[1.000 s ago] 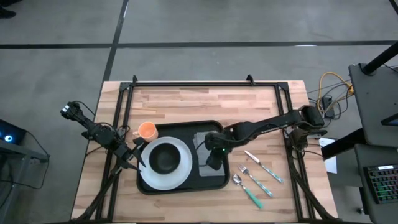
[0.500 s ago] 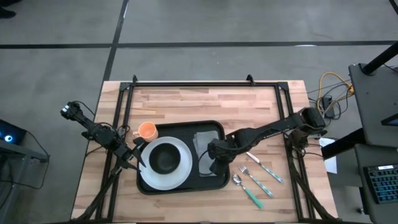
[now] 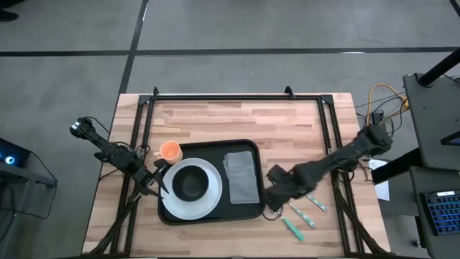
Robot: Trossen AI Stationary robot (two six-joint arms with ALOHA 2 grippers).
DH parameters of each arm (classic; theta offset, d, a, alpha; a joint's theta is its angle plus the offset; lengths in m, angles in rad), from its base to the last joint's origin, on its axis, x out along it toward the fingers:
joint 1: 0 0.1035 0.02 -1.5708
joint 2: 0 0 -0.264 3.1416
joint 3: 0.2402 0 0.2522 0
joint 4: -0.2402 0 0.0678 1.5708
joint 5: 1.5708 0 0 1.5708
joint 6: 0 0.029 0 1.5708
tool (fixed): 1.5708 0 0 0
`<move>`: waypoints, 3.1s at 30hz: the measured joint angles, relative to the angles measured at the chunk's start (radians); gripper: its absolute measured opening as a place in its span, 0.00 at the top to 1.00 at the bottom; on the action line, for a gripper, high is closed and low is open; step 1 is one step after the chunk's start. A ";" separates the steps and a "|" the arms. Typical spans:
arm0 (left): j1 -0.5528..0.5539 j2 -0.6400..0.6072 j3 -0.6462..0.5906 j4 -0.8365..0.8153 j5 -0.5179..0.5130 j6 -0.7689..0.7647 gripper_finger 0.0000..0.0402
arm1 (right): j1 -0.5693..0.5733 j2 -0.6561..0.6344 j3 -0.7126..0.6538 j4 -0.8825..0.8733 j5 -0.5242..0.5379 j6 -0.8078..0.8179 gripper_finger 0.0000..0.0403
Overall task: Set up tray
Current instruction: Put the white patterned fork on the gray napkin to the right of the white plate
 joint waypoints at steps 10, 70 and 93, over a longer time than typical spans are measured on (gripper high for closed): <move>0.000 0.005 0.000 0.000 0.000 0.000 0.76 | 0.091 -0.100 -0.161 0.100 -0.063 0.185 0.81; 0.000 0.005 0.000 0.000 0.000 0.000 0.76 | 0.204 -0.091 -0.558 0.606 -0.166 0.251 0.83; 0.000 0.005 0.000 0.000 0.000 0.000 0.76 | 0.204 -0.115 -0.551 0.582 -0.101 0.228 0.83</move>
